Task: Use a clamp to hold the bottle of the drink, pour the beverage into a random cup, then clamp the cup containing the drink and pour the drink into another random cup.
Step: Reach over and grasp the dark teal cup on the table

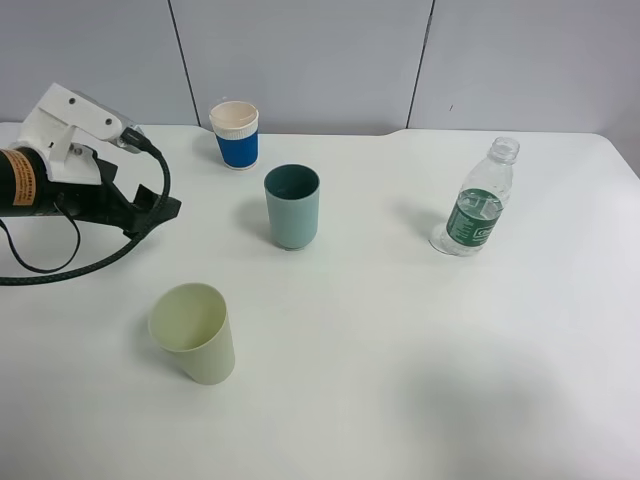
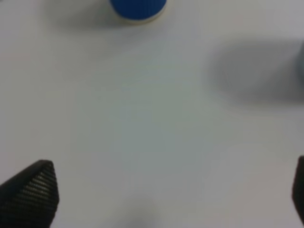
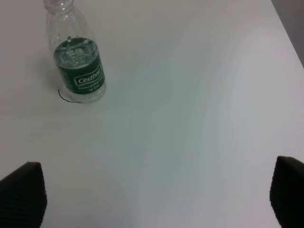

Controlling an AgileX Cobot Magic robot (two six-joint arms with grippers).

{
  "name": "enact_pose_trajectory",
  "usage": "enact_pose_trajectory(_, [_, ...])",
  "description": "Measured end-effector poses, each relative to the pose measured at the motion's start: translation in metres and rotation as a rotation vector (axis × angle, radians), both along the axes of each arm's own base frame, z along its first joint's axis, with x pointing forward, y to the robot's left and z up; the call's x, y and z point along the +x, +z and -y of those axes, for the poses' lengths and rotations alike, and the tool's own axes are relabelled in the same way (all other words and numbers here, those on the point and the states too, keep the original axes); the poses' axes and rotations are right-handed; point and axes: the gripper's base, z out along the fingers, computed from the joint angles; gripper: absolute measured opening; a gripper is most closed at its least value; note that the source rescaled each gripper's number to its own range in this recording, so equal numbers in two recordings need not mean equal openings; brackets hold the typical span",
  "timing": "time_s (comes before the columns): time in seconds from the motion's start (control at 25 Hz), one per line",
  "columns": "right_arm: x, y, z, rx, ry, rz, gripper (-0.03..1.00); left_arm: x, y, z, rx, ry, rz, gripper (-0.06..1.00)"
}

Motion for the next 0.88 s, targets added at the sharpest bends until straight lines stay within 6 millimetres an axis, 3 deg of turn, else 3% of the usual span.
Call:
enact_pose_trajectory(0.28, [0.0,0.0,0.0,0.0,0.0,0.0,0.94,0.012,-0.016,-0.016,-0.086,-0.026,-0.005,1.0])
enact_pose_trajectory(0.88, [0.0,0.0,0.0,0.0,0.0,0.0,0.94,0.054,-0.057,0.0,-0.018,-0.432,0.001,1.0])
